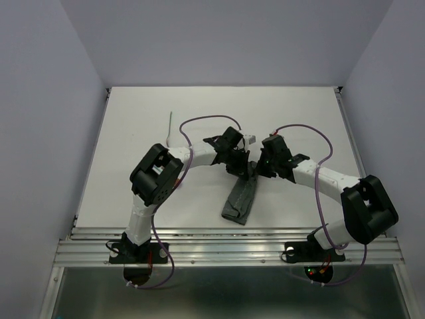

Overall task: Fold the napkin into a case and place the utensils inside
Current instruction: Stuff the top corner of the smaller-rectangle-folded napkin into the folded napkin, then smooth out the smaller rectangle-folded napkin at the center of the board.

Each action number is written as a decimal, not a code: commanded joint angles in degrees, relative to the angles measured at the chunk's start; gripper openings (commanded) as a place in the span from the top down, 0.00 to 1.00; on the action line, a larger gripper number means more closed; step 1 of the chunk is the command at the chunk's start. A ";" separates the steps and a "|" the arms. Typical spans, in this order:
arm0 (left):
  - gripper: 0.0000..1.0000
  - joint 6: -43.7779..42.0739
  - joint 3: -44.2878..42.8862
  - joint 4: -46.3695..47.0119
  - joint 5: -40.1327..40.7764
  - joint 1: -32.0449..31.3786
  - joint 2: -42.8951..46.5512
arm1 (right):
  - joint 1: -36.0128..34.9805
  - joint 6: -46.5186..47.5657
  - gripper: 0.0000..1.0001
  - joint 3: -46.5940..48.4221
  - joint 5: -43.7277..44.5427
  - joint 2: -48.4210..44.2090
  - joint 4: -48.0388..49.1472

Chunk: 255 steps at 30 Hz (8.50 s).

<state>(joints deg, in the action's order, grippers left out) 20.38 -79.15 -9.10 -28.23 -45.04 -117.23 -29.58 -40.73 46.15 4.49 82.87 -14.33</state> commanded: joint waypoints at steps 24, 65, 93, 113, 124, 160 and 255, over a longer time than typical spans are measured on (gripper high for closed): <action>1.00 -7.11 -4.60 -7.33 2.39 0.56 6.66 | 0.40 0.48 0.99 1.84 -0.18 -1.13 2.81; 1.00 1.15 -6.27 3.65 -5.26 0.65 -5.11 | 0.40 0.83 0.99 2.63 -1.24 0.19 2.81; 1.00 4.58 -5.48 7.08 -2.89 -0.40 -6.43 | 0.40 3.20 0.72 3.15 4.38 -0.25 -1.40; 1.00 4.76 -4.08 7.43 -2.71 -0.49 -4.67 | 3.92 1.88 0.89 4.91 4.39 0.97 -2.72; 1.00 5.02 -5.83 7.43 -3.50 -0.67 -6.25 | 3.92 -0.05 0.98 3.77 -3.78 7.04 2.63; 1.00 3.79 -4.69 3.48 -5.08 -2.51 -1.24 | 4.45 -2.95 0.99 2.89 1.66 7.83 0.44; 1.00 9.67 27.91 5.23 2.48 0.92 21.52 | -1.09 -6.37 0.09 -16.53 -22.51 -9.05 4.39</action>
<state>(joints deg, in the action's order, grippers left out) 28.60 -52.36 -7.07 -24.75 -43.77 -96.90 -28.56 -44.97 31.46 -15.73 73.25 -11.88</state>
